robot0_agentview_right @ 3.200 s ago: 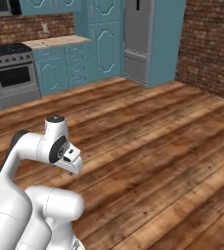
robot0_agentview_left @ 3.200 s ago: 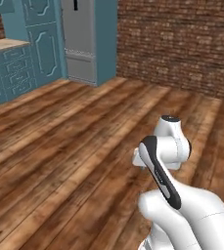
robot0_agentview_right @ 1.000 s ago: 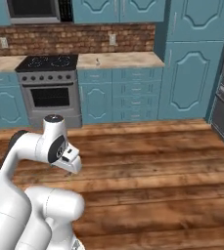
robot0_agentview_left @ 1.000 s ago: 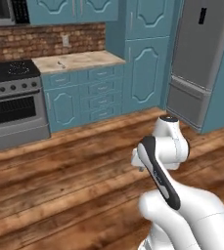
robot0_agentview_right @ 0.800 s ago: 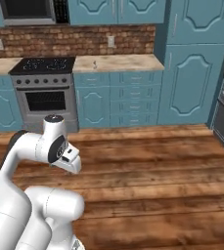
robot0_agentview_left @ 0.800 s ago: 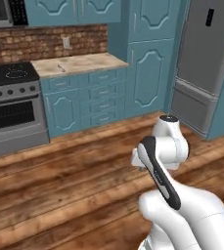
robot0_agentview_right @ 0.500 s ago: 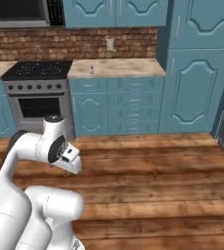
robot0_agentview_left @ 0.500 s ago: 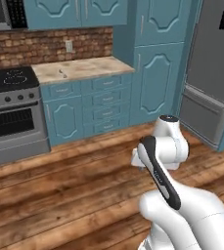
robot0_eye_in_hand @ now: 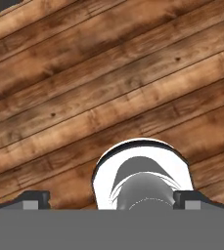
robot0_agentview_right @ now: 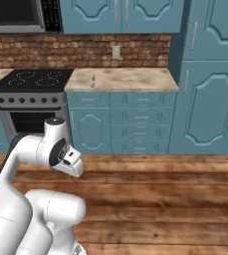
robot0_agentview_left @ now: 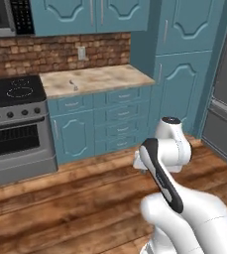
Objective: Take the fork and place it on the left side of the plate. Then take the spoon and place it on the right side of the plate. Make sure they're directly next to the plate.
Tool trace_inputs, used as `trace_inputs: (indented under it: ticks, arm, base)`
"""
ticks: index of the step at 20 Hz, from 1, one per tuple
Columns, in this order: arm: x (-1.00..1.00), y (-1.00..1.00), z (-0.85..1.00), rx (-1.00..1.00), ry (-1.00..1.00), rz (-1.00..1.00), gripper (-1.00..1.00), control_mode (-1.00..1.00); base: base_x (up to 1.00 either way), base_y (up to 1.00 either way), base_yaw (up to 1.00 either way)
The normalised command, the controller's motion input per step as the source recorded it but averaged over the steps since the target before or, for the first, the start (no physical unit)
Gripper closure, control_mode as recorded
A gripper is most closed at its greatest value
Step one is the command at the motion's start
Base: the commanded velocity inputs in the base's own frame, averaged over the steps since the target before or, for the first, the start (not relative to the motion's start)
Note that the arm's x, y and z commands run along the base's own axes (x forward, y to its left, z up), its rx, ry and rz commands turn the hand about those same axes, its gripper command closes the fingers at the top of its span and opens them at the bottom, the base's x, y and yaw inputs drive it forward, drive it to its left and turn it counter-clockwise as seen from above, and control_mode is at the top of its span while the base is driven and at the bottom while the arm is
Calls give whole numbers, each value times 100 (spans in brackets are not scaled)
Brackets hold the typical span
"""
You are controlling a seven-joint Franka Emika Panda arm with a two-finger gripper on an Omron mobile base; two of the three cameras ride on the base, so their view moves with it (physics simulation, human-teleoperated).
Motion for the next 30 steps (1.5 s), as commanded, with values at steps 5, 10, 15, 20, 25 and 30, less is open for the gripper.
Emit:
trace_inputs:
  ticks: [5, 10, 15, 20, 25, 30]
  arm:
    - [0, 0, 0, 0, 0, 0, -100, 100]
    - [0, 0, 0, 0, 0, 0, -100, 100]
    - [0, 0, 0, 0, 0, 0, -100, 100]
    - [0, 0, 0, 0, 0, 0, -100, 100]
    - [0, 0, 0, 0, 0, 0, -100, 100]
    - [0, 0, 0, 0, 0, 0, -100, 100]
  base:
    - [100, -28, 17]
    - [100, -42, 18]
    - [100, -41, 19]
    - [100, -15, 21]
    - [100, -2, 19]
    - [100, -24, 12]
